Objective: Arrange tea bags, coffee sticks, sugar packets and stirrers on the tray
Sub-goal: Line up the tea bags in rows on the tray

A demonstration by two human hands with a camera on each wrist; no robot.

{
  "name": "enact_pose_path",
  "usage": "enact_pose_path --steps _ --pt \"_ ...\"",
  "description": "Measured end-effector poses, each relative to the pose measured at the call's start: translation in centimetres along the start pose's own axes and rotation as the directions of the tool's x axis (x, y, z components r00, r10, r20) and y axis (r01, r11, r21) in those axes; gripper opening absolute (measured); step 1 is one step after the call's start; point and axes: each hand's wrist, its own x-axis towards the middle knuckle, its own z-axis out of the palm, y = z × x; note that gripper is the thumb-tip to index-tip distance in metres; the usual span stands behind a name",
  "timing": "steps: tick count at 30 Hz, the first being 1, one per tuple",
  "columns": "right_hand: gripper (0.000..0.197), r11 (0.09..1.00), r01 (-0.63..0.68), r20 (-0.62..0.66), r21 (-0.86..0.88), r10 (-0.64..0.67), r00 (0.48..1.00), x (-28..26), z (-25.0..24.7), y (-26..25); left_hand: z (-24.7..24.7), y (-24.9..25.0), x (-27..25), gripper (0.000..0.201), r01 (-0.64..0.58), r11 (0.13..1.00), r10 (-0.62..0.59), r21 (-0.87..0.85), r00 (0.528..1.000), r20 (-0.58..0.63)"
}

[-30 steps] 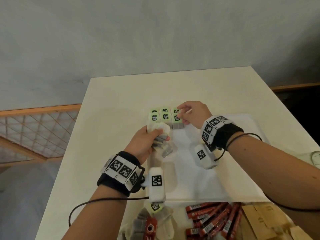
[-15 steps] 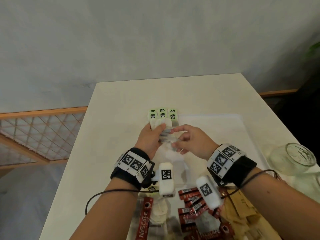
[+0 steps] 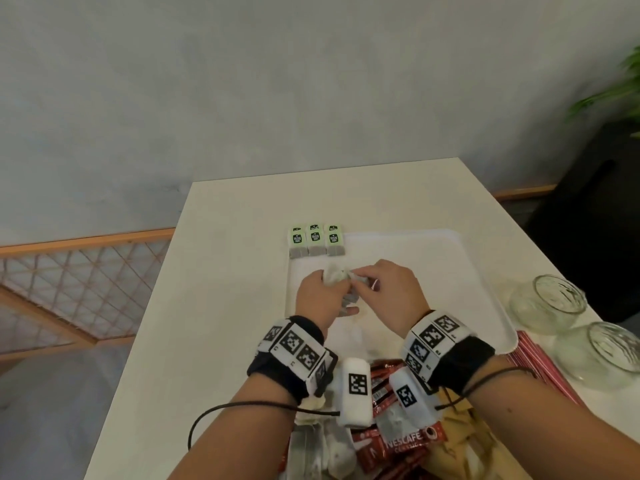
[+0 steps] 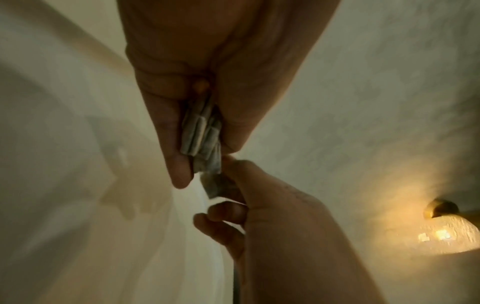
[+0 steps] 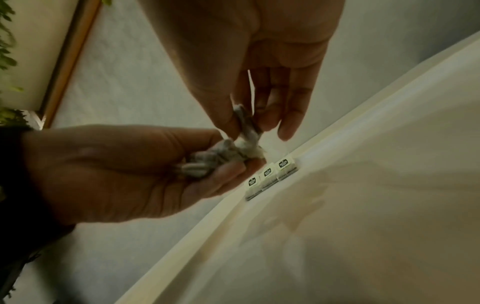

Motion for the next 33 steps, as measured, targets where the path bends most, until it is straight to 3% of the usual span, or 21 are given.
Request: enact_pose_path --steps 3,6,12,14,17,20,22,27,33 --pt "0.034 0.997 -0.026 0.051 0.07 0.023 0.998 -0.4 -0.2 -0.1 0.3 0.4 -0.1 0.02 -0.009 0.992 0.013 -0.128 1.0 0.027" --pt "0.033 0.981 -0.075 0.077 0.179 0.062 0.995 -0.7 -0.4 -0.1 0.4 0.7 -0.1 0.023 -0.034 0.983 0.04 -0.178 0.999 0.03" --pt "0.03 0.956 -0.078 0.004 0.282 0.08 0.997 0.3 -1.2 1.3 -0.2 0.7 0.3 0.02 -0.044 0.994 0.05 -0.097 0.997 0.062" --pt "0.03 0.921 -0.146 0.049 0.361 0.137 0.989 1.2 -1.2 1.8 -0.5 0.7 0.5 0.021 -0.046 0.996 0.054 -0.081 0.995 0.089" --pt "0.015 0.867 -0.209 0.134 0.452 0.166 0.977 2.5 -0.8 2.0 -1.0 0.7 0.9 0.021 -0.047 0.997 0.053 -0.062 0.992 0.112" --pt "0.009 0.836 -0.229 0.178 0.498 0.16 0.971 3.8 0.0 2.5 -2.4 0.9 1.7 0.02 -0.054 0.998 0.055 -0.014 0.996 0.07" --pt "0.011 0.84 -0.271 0.225 0.47 0.183 0.957 4.7 0.6 3.0 -3.9 1.1 2.6 0.02 -0.075 0.997 0.075 -0.009 0.997 0.012" --pt "0.007 0.946 -0.275 0.264 0.171 0.225 0.938 8.0 2.4 4.2 -7.9 1.9 4.7 0.013 -0.108 0.993 0.103 -0.04 0.99 -0.099" --pt "0.007 0.977 -0.161 0.229 0.138 0.127 0.965 12.0 4.9 1.9 -9.9 1.9 6.9 0.008 -0.103 0.99 0.087 -0.095 0.983 -0.159"
